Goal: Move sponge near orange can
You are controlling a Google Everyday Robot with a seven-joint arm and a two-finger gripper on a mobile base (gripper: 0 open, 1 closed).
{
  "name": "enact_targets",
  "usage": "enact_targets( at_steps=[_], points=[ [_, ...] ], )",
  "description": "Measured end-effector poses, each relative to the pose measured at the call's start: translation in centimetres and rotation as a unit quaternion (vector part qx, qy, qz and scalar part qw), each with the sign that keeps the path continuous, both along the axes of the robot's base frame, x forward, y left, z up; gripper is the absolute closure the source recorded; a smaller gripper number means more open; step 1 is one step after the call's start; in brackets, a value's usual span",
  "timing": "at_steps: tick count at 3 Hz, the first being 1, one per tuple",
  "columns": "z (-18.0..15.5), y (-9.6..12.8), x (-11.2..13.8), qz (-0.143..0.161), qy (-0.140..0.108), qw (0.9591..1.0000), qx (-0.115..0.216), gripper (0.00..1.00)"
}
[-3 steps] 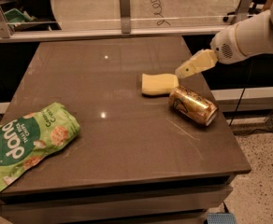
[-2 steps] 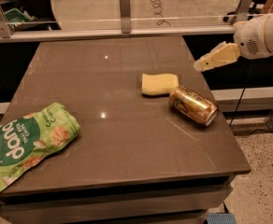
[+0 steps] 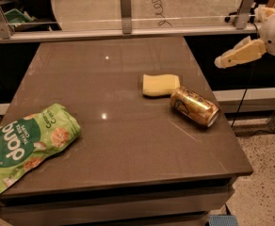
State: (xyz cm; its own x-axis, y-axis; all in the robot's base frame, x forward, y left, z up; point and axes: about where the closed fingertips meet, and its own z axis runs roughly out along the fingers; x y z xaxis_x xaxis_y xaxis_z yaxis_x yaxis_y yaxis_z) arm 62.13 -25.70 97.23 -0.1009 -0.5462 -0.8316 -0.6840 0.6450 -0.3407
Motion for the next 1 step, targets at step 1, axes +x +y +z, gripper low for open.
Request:
enact_targets(
  at_steps=[1],
  points=[
    [-0.05, 0.08, 0.02, 0.0, 0.001, 1.0, 0.001, 0.0]
  ],
)
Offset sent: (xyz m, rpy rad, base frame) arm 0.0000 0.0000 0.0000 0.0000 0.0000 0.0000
